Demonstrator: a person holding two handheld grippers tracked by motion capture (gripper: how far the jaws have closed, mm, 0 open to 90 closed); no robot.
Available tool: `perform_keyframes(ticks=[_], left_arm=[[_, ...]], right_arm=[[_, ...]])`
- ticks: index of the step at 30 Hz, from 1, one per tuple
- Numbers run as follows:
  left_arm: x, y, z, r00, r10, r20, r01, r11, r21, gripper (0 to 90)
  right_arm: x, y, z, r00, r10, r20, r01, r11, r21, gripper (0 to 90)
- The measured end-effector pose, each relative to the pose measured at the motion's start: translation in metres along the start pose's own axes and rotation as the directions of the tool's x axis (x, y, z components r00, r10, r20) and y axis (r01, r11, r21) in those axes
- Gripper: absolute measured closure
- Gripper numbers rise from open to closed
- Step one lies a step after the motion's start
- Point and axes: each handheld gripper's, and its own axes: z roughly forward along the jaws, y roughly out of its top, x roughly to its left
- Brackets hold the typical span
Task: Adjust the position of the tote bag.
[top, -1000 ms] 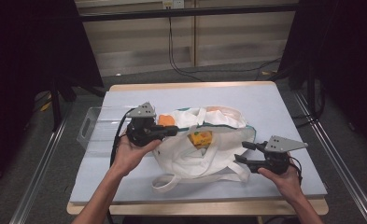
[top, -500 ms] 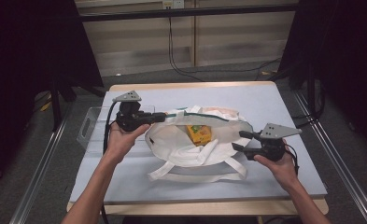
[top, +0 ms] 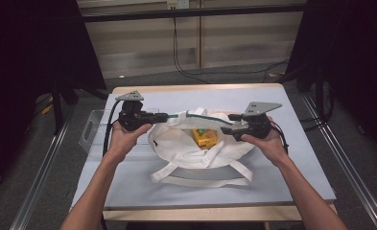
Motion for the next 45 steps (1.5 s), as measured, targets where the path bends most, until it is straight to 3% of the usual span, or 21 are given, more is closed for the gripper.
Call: perform_keyframes(ticks=[1, 3, 4, 6, 7, 8, 11, 12, 14, 16, 19, 21, 22, 24, 28, 33, 34, 39, 41, 43, 45], left_arm=[[-0.001, 0.000, 0.000, 1.0000, 0.001, 0.005, -0.001, 1.0000, 0.001, 88.1], [-0.001, 0.000, 0.001, 0.9997, 0.007, 0.022, -0.007, 0.9998, 0.017, 87.7], [-0.001, 0.001, 0.001, 0.9996, 0.009, 0.027, -0.010, 0.9996, 0.025, 86.2], [-0.001, 0.002, 0.001, 0.9996, 0.015, 0.022, -0.016, 0.9995, 0.027, 77.0], [-0.001, 0.004, 0.002, 0.9996, 0.018, 0.023, -0.019, 0.9992, 0.034, 77.0], [-0.002, 0.006, 0.002, 0.9994, 0.026, 0.023, -0.027, 0.9989, 0.039, 67.8], [-0.010, 0.015, 0.008, 0.9974, 0.067, 0.026, -0.069, 0.9952, 0.070, 56.2], [-0.013, 0.018, 0.013, 0.9961, 0.084, 0.027, -0.086, 0.9908, 0.104, 47.8], [-0.015, 0.020, 0.024, 0.9942, 0.100, 0.038, -0.105, 0.9847, 0.139, 46.5], [-0.015, 0.021, 0.033, 0.9924, 0.121, 0.020, -0.123, 0.9768, 0.176, 42.0], [-0.010, 0.022, 0.045, 0.9909, 0.135, 0.009, -0.134, 0.9694, 0.206, 47.2], [-0.005, 0.022, 0.049, 0.9923, 0.123, 0.014, -0.123, 0.9714, 0.203, 61.4], [-0.001, 0.022, 0.050, 0.9941, 0.106, 0.023, -0.109, 0.9798, 0.168, 61.4], [0.004, 0.022, 0.050, 0.9967, 0.081, 0.011, -0.081, 0.9879, 0.132, 80.4], [0.021, 0.018, 0.059, 0.9995, 0.011, -0.030, -0.006, 0.9882, 0.153, 83.4], [0.044, 0.007, 0.073, 0.9944, -0.063, -0.085, 0.080, 0.9737, 0.213, 83.6], [0.048, 0.003, 0.080, 0.9937, -0.073, -0.085, 0.091, 0.9670, 0.238, 83.5], [0.053, -0.002, 0.092, 0.9906, -0.092, -0.101, 0.116, 0.9563, 0.268, 83.5], [0.055, -0.006, 0.097, 0.9915, -0.077, -0.105, 0.106, 0.9483, 0.299, 83.6], [0.054, -0.007, 0.098, 0.9891, -0.094, -0.113, 0.124, 0.9502, 0.286, 83.6], [0.058, -0.008, 0.094, 0.9904, -0.087, -0.107, 0.117, 0.9429, 0.312, 83.4]], right_arm=[[0.000, 0.000, 0.006, 0.9999, -0.011, -0.005, 0.011, 0.999, 0.030, 49.1], [-0.002, 0.000, 0.016, 0.9997, -0.023, -0.005, 0.023, 0.997, 0.079, 69.9], [-0.006, 0.001, 0.020, 0.9996, 0.007, -0.026, -0.005, 0.997, 0.073, 82.7], [-0.011, 0.004, 0.023, 0.9989, 0.032, -0.033, -0.030, 0.997, 0.069, 86.4], [-0.011, 0.004, 0.023, 0.9989, 0.032, -0.033, -0.030, 0.997, 0.069, 86.4], [-0.015, 0.007, 0.024, 0.9980, 0.042, -0.046, -0.039, 0.997, 0.072, 86.7], [-0.022, 0.016, 0.027, 0.9971, 0.044, -0.062, -0.039, 0.996, 0.076, 87.0], [-0.026, 0.023, 0.029, 0.9971, 0.045, -0.061, -0.040, 0.996, 0.081, 87.1], [-0.029, 0.027, 0.029, 0.9970, 0.046, -0.063, -0.041, 0.996, 0.080, 87.1], [-0.035, 0.033, 0.030, 0.9968, 0.050, -0.062, -0.045, 0.996, 0.081, 87.1], [-0.043, 0.039, 0.033, 0.9963, 0.058, -0.063, -0.053, 0.996, 0.077, 87.1], [-0.050, 0.042, 0.036, 0.9955, 0.072, -0.062, -0.068, 0.995, 0.069, 87.1], [-0.054, 0.043, 0.038, 0.9950, 0.081, -0.058, -0.077, 0.995, 0.064, 87.0], [-0.060, 0.043, 0.043, 0.9942, 0.097, -0.047, -0.094, 0.994, 0.060, 87.0], [-0.069, 0.037, 0.058, 0.9897, 0.137, -0.041, -0.133, 0.987, 0.086, 86.8], [-0.068, 0.028, 0.073, 0.9907, 0.133, -0.030, -0.127, 0.982, 0.138, 86.6], [-0.071, 0.023, 0.079, 0.9877, 0.154, -0.029, -0.148, 0.977, 0.154, 86.1], [-0.077, 0.015, 0.087, 0.9837, 0.180, -0.004, -0.176, 0.969, 0.171, 83.8], [-0.077, 0.011, 0.093, 0.9835, 0.180, 0.021, -0.181, 0.964, 0.194, 81.7], [-0.077, 0.009, 0.094, 0.9828, 0.183, 0.023, -0.184, 0.963, 0.196, 79.5], [-0.074, 0.010, 0.088, 0.9867, 0.160, 0.026, -0.162, 0.970, 0.180, 66.4]])
